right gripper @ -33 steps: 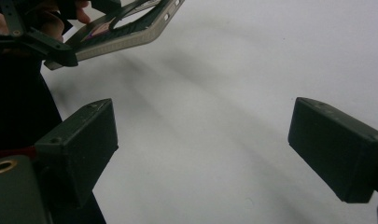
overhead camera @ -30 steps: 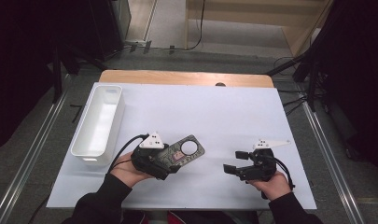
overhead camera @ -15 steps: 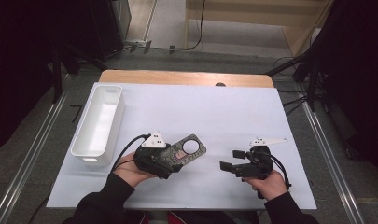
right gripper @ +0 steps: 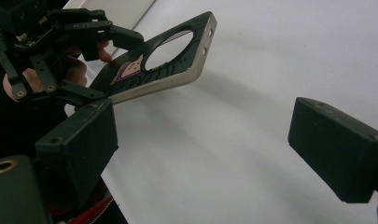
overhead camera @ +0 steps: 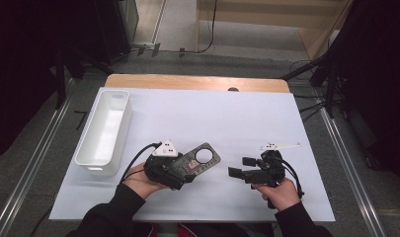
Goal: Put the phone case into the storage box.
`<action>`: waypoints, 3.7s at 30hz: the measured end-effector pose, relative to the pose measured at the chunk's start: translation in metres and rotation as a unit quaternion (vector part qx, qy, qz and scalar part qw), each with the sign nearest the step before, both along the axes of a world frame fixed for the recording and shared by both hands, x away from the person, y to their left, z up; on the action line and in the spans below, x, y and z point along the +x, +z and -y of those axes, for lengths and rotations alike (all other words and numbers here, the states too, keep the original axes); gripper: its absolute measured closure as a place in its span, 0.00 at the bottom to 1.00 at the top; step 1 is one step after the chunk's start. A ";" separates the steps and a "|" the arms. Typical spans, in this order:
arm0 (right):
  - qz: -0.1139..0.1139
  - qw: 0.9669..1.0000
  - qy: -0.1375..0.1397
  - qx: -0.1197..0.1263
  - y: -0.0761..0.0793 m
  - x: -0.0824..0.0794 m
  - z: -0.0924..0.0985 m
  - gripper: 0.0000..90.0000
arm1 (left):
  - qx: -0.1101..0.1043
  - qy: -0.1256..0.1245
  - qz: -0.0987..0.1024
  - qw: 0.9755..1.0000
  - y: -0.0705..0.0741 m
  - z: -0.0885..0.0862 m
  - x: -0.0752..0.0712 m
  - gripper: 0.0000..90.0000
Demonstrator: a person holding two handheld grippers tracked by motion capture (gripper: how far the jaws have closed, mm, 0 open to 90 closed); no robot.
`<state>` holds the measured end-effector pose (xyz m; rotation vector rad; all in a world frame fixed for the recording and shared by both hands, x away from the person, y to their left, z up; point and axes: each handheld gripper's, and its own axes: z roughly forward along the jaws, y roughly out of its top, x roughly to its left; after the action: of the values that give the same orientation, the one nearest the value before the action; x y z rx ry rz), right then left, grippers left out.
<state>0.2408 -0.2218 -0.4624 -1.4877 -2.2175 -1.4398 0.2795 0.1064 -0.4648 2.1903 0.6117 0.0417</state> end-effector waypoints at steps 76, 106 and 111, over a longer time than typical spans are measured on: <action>-0.155 0.984 -0.065 0.064 -0.004 0.029 -0.029 0.17 | -0.003 0.012 -0.089 0.996 -0.007 0.018 0.009 0.13; -0.206 0.970 -0.084 0.101 -0.012 0.036 -0.033 0.44 | -0.022 0.016 -0.092 0.995 -0.007 0.019 0.008 0.13; -0.203 0.971 -0.084 0.098 -0.014 0.038 -0.035 0.49 | -0.023 0.014 -0.092 0.995 -0.007 0.019 0.008 0.13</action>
<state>0.2785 -0.1870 -0.4763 -1.7449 -1.6987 -1.2154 0.2873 0.0877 -0.4716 2.1556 0.7386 -0.1610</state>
